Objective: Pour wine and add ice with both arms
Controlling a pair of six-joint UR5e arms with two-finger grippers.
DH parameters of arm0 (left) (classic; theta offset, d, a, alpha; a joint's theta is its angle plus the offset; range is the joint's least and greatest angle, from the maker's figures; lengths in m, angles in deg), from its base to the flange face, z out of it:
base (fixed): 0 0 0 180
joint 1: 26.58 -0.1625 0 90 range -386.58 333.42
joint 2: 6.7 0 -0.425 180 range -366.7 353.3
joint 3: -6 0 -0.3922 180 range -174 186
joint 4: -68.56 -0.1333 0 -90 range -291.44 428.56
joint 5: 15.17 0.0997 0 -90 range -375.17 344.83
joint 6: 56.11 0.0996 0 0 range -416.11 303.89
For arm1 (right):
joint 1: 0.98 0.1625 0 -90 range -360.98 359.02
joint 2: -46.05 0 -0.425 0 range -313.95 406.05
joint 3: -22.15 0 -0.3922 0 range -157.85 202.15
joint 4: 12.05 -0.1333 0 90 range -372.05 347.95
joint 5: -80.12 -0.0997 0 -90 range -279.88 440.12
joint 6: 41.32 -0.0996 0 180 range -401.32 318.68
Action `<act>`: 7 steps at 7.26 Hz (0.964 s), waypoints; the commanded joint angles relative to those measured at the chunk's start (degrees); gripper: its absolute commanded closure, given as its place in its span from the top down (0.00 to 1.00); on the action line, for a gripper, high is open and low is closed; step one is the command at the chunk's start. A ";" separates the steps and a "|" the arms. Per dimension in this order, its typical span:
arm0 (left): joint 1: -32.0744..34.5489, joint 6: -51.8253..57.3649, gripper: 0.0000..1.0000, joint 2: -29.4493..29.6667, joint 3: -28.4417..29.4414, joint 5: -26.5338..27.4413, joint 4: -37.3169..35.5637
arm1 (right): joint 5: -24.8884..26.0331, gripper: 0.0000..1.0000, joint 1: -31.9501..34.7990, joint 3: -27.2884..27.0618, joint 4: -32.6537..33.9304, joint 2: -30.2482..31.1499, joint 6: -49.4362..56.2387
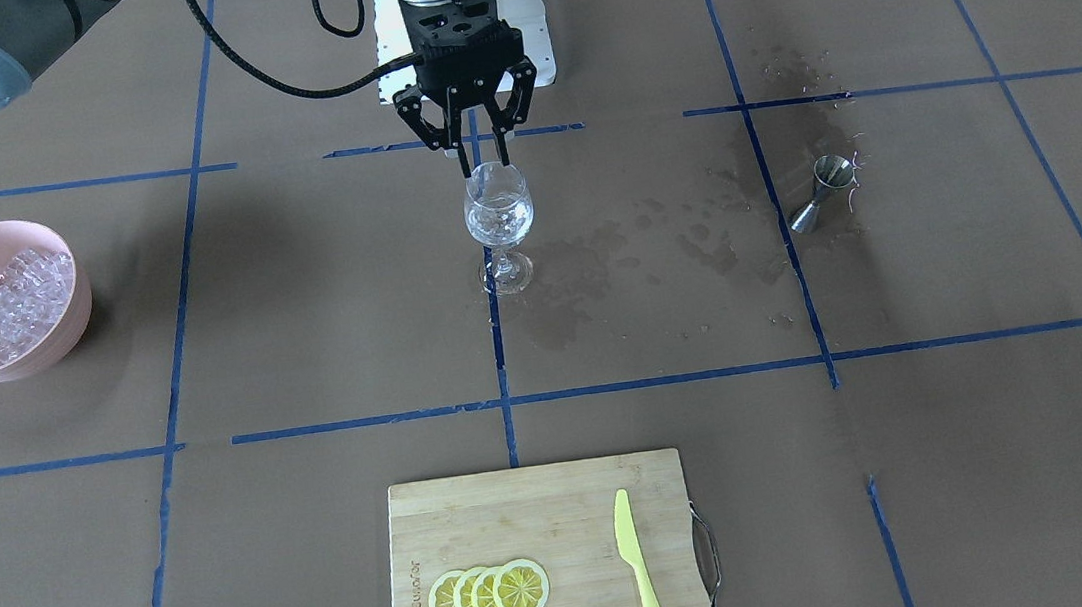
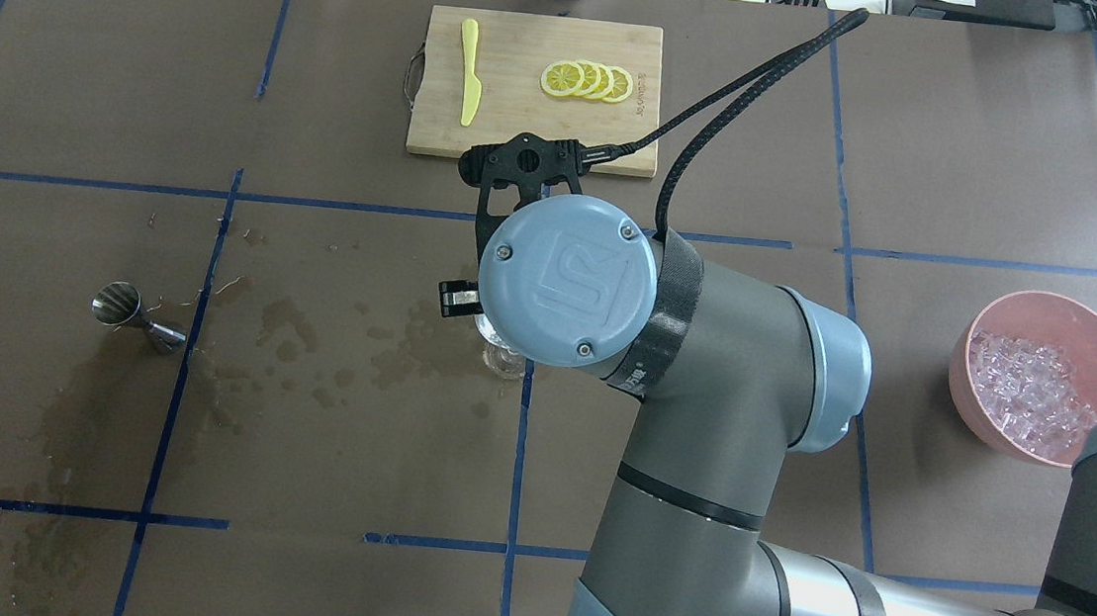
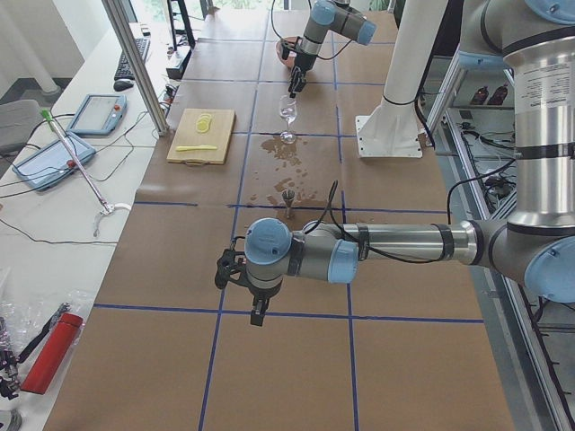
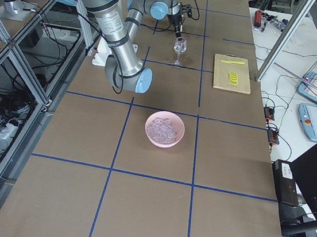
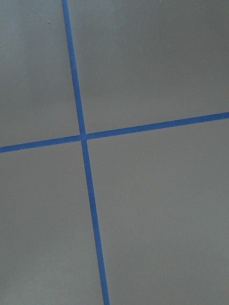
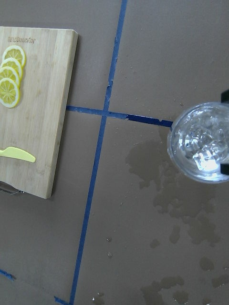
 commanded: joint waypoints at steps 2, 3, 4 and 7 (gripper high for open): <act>0.00 -0.08 1.00 -0.09 -0.08 0.00 0.00 | -0.68 1.00 0.40 -0.69 1.42 0.09 1.12; 0.00 0.09 1.00 -0.09 -0.17 0.00 0.00 | -2.51 1.00 3.19 -0.86 2.21 0.44 3.30; 0.00 0.26 1.00 0.08 -0.17 0.09 -0.09 | -8.88 1.00 8.26 -1.04 2.31 1.31 6.89; 0.09 0.35 1.00 -0.09 -0.17 0.09 -0.09 | -25.23 1.00 25.82 -2.62 1.61 11.39 28.54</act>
